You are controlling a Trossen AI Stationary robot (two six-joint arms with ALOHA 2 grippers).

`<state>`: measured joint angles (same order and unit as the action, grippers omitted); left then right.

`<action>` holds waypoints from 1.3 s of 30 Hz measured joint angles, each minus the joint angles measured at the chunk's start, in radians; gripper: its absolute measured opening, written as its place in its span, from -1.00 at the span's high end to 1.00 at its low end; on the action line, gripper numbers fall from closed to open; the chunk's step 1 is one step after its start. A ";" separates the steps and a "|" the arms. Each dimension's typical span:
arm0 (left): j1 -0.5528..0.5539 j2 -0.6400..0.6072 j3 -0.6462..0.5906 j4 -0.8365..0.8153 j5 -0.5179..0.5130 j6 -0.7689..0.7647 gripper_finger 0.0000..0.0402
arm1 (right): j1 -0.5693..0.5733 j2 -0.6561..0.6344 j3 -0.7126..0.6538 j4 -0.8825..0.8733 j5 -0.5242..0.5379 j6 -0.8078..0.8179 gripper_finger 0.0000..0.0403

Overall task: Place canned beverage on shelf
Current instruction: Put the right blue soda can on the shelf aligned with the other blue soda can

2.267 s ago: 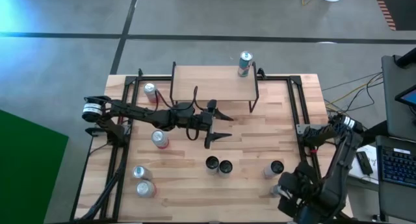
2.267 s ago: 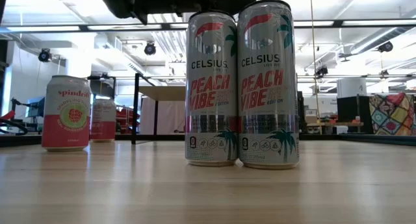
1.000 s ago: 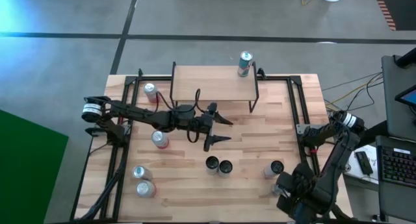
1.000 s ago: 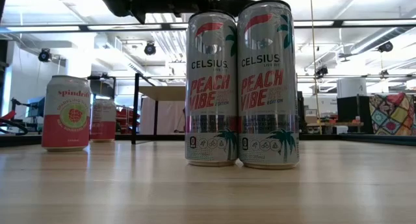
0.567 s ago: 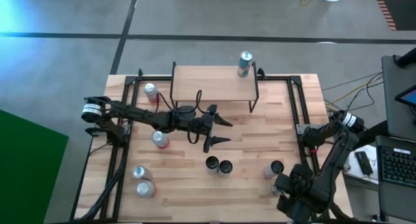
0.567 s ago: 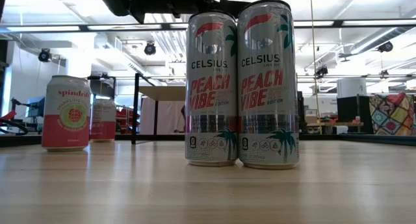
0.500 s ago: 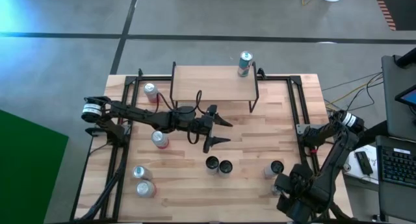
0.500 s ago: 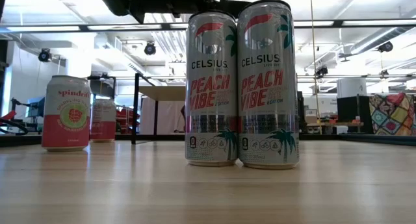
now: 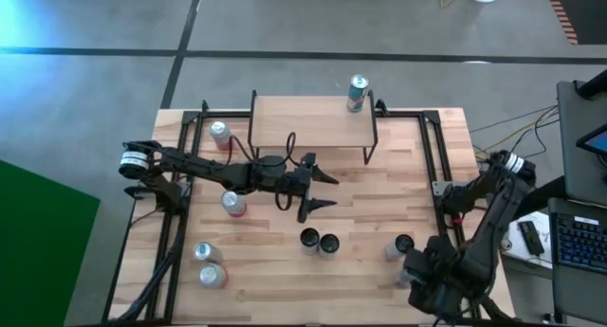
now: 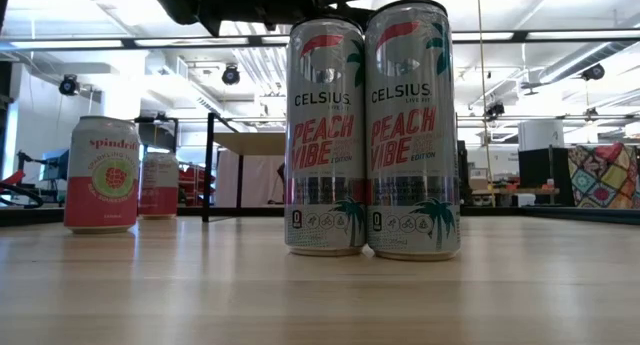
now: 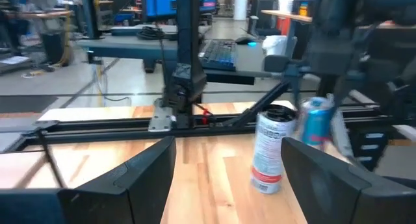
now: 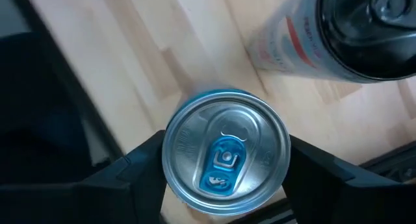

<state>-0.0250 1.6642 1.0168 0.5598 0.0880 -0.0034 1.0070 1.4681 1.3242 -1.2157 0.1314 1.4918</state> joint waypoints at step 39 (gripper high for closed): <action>-0.039 0.155 0.111 -0.041 0.321 -0.032 -0.32 | -0.557 -0.002 0.372 -0.093 0.127 -0.861 -0.20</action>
<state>-0.0639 1.8194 1.1283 0.5184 0.4094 -0.0358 0.4500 1.4663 1.6966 -1.3086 0.2586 0.6307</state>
